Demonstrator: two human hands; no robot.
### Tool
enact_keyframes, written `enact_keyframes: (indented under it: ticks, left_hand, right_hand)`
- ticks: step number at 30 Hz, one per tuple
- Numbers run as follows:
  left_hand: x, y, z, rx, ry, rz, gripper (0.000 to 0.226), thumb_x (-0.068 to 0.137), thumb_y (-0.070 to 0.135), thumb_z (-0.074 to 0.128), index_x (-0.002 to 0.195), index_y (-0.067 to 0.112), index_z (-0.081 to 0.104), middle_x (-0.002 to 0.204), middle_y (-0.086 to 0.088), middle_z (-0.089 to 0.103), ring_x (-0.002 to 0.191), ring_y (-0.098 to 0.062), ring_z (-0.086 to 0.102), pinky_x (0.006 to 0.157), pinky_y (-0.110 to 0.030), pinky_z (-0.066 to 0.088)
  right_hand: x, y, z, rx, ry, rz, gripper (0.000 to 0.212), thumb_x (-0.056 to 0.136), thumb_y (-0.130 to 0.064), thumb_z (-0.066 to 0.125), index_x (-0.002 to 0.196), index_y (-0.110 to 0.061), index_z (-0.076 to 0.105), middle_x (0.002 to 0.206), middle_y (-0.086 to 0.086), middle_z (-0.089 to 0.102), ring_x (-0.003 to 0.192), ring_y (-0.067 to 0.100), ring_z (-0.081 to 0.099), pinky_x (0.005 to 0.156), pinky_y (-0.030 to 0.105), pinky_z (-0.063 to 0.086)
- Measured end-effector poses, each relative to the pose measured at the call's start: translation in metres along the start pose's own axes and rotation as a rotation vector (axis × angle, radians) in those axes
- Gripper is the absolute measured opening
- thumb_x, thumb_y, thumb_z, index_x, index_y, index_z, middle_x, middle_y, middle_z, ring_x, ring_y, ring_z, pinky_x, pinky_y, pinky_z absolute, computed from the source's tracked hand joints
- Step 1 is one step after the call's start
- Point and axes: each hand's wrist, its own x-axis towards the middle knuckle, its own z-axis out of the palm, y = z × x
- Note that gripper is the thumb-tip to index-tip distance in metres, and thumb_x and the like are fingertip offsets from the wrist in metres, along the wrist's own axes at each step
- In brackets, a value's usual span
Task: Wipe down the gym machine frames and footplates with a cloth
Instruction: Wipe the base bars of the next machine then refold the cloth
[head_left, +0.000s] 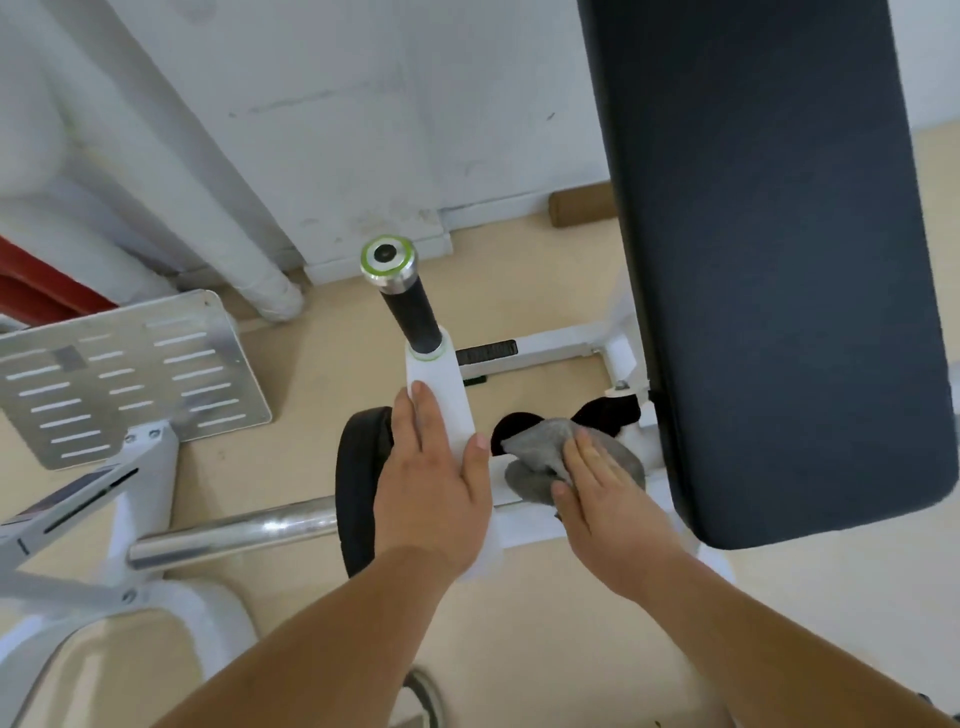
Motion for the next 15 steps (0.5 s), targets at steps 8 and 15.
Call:
enact_keyframes:
  ticks: [8,15]
  left_hand:
    - [-0.002,0.005,-0.003,-0.018,0.035,0.002,0.079,0.099,0.058,0.024,0.163,0.027,-0.011,0.166,0.018,-0.015,0.151,-0.016,0.024,0.111,-0.023,0.028]
    - [-0.002,0.007,-0.005,-0.007,0.019,-0.026,0.079,0.098,0.061,0.022,0.162,0.032,-0.014,0.166,0.019,-0.014,0.145,-0.016,0.033,0.109,-0.026,0.034]
  right_hand:
    - [0.052,0.024,0.051,-0.232,0.145,-0.206,0.070,0.106,-0.054,0.005,0.153,-0.020,0.046,0.152,0.002,0.051,0.145,0.025,0.040,0.127,0.046,0.014]
    - [0.055,0.007,0.057,-0.211,0.386,0.046,0.053,0.104,-0.042,0.027,0.124,-0.009,0.063,0.125,0.016,0.062,0.127,0.039,0.050,0.121,0.054,0.026]
